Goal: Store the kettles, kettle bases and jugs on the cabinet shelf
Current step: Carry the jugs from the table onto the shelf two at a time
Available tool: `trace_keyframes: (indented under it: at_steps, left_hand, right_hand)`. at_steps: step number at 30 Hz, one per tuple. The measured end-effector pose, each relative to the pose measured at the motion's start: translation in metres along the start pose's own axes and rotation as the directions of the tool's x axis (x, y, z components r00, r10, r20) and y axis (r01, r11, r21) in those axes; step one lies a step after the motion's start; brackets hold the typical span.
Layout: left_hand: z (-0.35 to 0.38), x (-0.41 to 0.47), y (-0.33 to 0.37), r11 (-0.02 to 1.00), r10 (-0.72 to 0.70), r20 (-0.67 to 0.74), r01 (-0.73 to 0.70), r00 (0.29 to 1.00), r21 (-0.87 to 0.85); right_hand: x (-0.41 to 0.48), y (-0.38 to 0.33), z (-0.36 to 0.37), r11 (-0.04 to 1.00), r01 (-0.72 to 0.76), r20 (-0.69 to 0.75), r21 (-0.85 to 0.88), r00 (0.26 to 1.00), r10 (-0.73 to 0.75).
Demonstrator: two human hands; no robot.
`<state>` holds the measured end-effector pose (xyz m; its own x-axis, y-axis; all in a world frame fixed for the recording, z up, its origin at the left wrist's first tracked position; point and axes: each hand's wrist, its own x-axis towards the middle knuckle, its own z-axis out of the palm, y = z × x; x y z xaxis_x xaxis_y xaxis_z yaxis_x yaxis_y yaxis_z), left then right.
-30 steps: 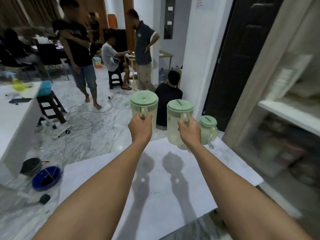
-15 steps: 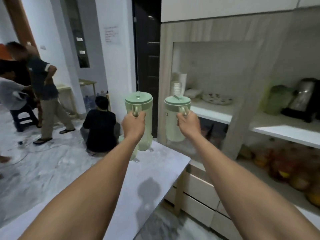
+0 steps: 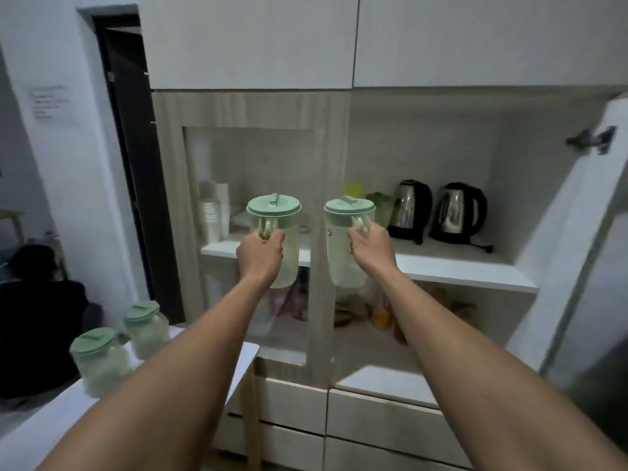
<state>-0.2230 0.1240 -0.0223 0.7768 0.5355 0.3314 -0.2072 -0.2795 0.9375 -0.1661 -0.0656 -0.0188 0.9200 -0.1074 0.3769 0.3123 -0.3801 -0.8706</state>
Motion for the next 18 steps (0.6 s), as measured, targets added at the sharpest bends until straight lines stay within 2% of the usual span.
trace_keyframes:
  at_steps: [8, 18]
  left_hand:
    - [0.114, -0.025, 0.036, 0.993, 0.025, 0.158, -0.005, 0.987, -0.121]
    - [0.213, -0.009, 0.039, 0.983, 0.035, 0.287, 0.02, 0.957, -0.185]
  right_hand:
    - [0.035, 0.044, -0.107, 0.997, -0.049, -0.145, -0.053, 0.989, 0.041]
    - [0.086, 0.092, -0.152, 0.992, -0.123, -0.224, -0.023, 0.968, 0.115]
